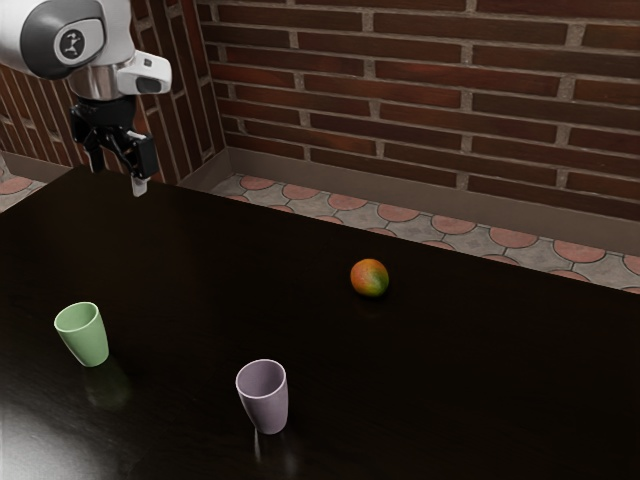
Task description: Place the left cup onto the right cup
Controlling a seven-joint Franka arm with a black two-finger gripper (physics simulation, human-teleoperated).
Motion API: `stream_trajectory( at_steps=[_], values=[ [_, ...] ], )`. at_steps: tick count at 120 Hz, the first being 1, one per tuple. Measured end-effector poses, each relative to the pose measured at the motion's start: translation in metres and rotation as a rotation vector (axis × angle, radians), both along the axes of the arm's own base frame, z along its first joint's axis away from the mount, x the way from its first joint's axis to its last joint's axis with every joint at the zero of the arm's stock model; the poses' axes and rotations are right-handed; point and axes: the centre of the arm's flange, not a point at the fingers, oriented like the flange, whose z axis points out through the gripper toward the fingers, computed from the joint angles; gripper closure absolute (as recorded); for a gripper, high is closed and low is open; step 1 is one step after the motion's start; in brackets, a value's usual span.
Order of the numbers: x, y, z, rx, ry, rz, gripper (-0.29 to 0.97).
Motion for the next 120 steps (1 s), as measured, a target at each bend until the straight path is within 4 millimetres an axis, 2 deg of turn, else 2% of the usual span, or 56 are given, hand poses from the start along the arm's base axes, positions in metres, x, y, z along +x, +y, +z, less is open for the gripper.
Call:
stream_trajectory(
  at_steps=[26, 40, 56, 71, 88, 109, 120],
  values=[
    [0.0, 0.004, -0.003, 0.001, -0.003, 0.019, 0.0],
    [-0.004, 0.023, -0.01, -0.011, 0.004, 0.065, 0.0],
    [-0.009, 0.033, -0.019, -0.052, 0.009, 0.111, 0.0],
    [-0.022, 0.061, -0.054, -0.152, 0.035, 0.221, 0.0],
    [-0.029, 0.072, -0.091, -0.202, 0.065, 0.284, 0.0],
    [-0.039, 0.097, -0.133, -0.224, 0.098, 0.369, 0.0],
    [-0.048, 0.102, -0.16, -0.231, 0.12, 0.396, 0.0]
  ],
)
